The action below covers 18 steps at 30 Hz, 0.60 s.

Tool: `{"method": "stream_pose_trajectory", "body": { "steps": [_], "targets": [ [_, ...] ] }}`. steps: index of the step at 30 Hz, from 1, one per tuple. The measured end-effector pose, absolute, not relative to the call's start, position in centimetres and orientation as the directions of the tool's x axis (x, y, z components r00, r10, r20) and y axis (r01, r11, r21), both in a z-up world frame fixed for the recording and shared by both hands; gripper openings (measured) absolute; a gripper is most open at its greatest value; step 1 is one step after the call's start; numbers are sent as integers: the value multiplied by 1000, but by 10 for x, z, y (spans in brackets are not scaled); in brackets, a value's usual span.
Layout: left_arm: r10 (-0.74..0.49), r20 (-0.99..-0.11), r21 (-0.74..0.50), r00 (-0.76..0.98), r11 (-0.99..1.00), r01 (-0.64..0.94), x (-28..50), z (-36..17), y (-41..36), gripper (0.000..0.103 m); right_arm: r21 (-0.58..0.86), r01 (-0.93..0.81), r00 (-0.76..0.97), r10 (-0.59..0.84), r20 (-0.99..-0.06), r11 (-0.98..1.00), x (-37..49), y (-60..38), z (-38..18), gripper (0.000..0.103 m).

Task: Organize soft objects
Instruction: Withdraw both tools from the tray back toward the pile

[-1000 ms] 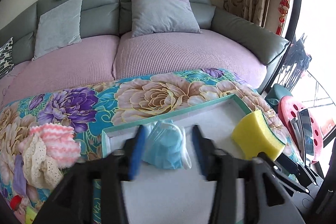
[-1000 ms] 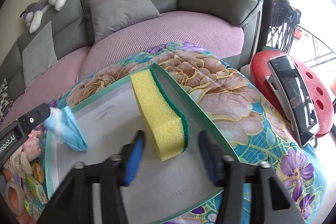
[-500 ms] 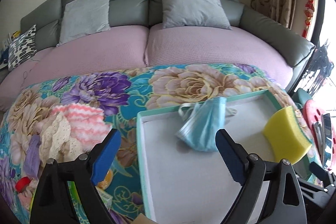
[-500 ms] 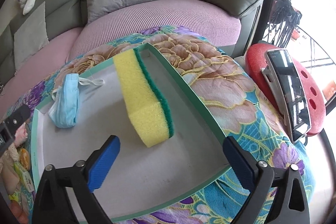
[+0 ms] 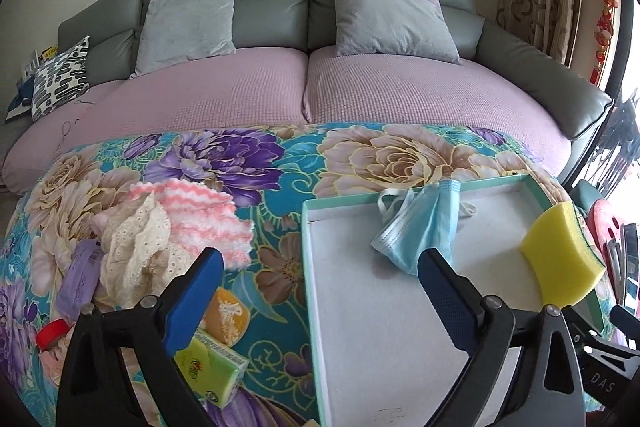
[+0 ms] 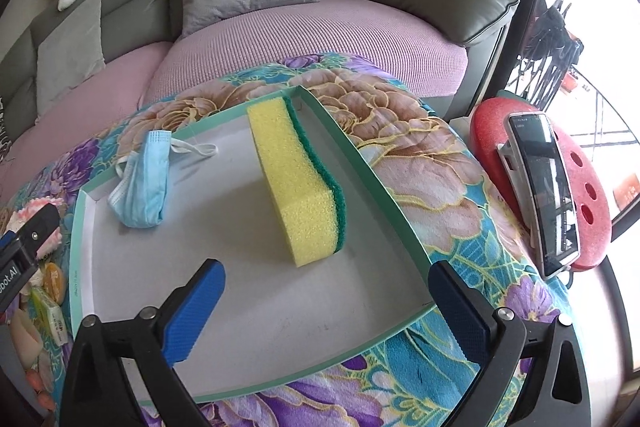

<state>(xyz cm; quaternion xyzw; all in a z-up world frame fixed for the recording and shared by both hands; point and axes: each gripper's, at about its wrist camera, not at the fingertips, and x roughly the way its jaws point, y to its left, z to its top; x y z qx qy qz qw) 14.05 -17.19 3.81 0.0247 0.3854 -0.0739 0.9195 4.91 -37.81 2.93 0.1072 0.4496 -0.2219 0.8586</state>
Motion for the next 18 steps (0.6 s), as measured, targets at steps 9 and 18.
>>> {"method": "stream_pose_trajectory", "body": {
  "steps": [9, 18],
  "targets": [
    [-60, -712, 25, 700, 994, 110, 127, 41, -145, 98, -43, 459, 468, -282, -838, 887, 44, -371, 34, 103],
    [14, -712, 49, 702, 998, 30, 113, 42, -108, 98, -63, 404, 469, -266, -843, 913, 45, -348, 34, 103]
  ]
}}
